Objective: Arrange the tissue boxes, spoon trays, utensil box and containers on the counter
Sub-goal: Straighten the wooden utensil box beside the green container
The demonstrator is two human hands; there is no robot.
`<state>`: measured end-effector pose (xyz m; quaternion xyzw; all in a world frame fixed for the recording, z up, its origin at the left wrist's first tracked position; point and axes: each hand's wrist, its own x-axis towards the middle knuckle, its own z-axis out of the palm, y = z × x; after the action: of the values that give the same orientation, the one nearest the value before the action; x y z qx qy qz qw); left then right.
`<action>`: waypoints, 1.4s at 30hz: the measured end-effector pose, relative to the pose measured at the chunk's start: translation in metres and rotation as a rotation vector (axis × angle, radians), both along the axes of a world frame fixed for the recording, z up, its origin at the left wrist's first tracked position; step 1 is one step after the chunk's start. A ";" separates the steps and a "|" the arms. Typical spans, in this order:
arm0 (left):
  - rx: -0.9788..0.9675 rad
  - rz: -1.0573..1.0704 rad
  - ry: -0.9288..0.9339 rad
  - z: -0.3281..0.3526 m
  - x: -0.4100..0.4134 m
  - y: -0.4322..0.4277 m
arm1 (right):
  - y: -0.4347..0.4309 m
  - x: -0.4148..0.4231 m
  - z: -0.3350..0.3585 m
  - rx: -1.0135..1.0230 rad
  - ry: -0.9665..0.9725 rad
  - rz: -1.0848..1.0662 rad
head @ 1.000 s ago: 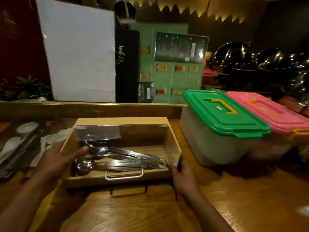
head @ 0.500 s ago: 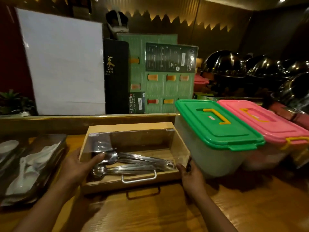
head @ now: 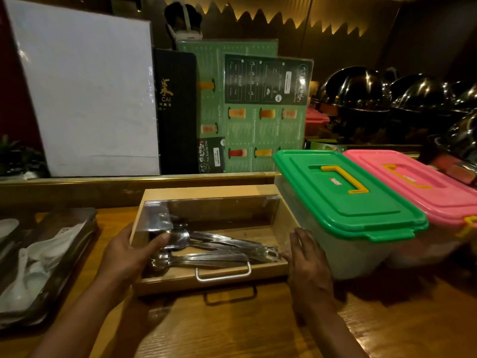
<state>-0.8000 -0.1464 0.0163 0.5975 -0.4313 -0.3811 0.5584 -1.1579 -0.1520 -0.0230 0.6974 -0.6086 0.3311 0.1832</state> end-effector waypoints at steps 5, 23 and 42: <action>0.002 0.002 -0.015 -0.002 -0.003 -0.007 | -0.005 -0.001 0.004 0.055 0.022 -0.029; -0.013 0.021 -0.031 0.007 -0.018 -0.010 | -0.005 0.005 0.011 0.154 0.091 -0.064; 0.063 0.022 -0.041 0.006 -0.008 -0.015 | 0.002 -0.012 0.021 0.264 0.026 0.187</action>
<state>-0.8079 -0.1610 0.0223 0.6270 -0.4238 -0.3761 0.5346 -1.1696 -0.1497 -0.0022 0.7735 -0.5767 0.2547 0.0661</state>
